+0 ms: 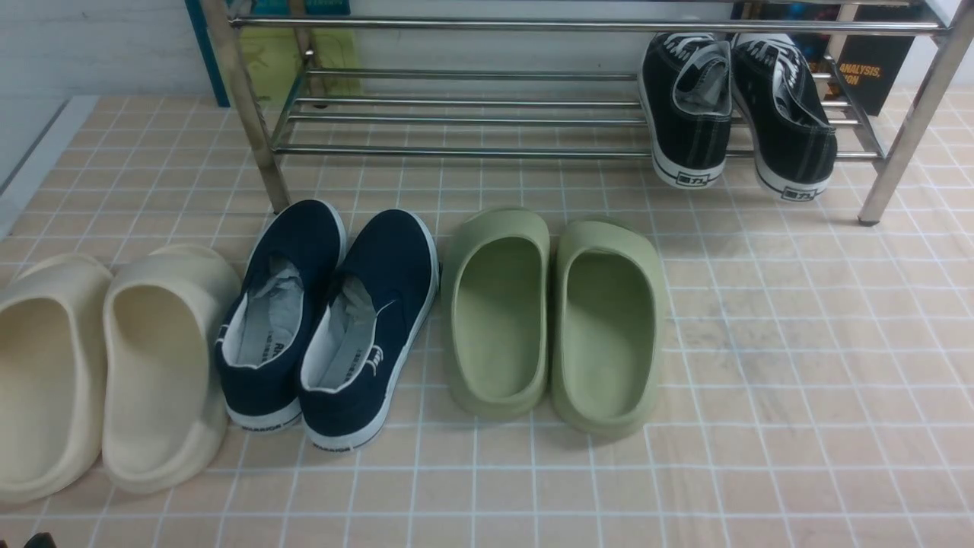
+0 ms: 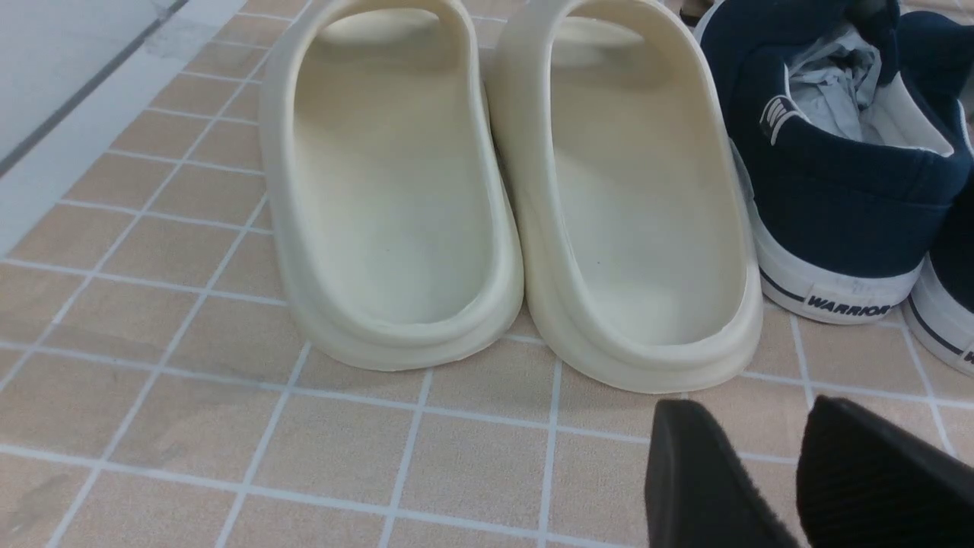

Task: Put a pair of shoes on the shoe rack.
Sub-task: Use the left arm to grab the shoe closest to it

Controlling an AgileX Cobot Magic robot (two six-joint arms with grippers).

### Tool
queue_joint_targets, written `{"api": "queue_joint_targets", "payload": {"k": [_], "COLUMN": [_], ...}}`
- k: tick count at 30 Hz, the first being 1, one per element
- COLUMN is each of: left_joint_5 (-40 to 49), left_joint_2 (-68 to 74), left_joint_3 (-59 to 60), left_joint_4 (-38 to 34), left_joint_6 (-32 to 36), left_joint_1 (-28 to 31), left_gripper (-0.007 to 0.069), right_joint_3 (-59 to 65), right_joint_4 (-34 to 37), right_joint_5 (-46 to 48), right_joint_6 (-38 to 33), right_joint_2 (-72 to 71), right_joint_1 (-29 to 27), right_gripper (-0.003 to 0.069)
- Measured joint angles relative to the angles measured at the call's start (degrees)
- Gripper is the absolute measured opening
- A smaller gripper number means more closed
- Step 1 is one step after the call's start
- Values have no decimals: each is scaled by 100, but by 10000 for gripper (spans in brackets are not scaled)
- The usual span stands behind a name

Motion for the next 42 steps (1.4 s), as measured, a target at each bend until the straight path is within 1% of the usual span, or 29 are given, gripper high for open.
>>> {"api": "queue_joint_targets", "payload": {"k": [14,20,23,26,29,35,36,37,38,39,42], "left_joint_5": [0,13,-142,-857,-1836,-4370,-4437,-4914,-4914,-5525,-6332], "left_joint_2": [0,0,0,0,0,0,0,0,0,0,0], "left_joint_3": [0,0,22,43,43,43,43,43,43,43,43], "left_joint_4": [29,690,862,951,951,985,991,997,997,997,997], "left_joint_6": [0,90,99,104,104,104,104,104,104,77,-79], "left_joint_1": [0,0,0,0,0,0,0,0,0,0,0], "left_gripper": [239,239,239,239,239,239,239,239,239,239,239], "right_joint_3": [0,0,0,0,0,0,0,0,0,0,0], "right_joint_4": [0,0,0,0,0,0,0,0,0,0,0], "right_joint_5": [-31,-46,-46,-46,-46,-46,-46,-46,-46,-46,-46], "right_joint_6": [0,0,0,0,0,-5,-5,-5,-5,-5,-5], "right_joint_2": [0,0,0,0,0,0,0,0,0,0,0], "right_joint_1": [0,0,0,0,0,0,0,0,0,0,0], "right_gripper": [80,87,92,94,98,106,107,108,109,111,114]}}
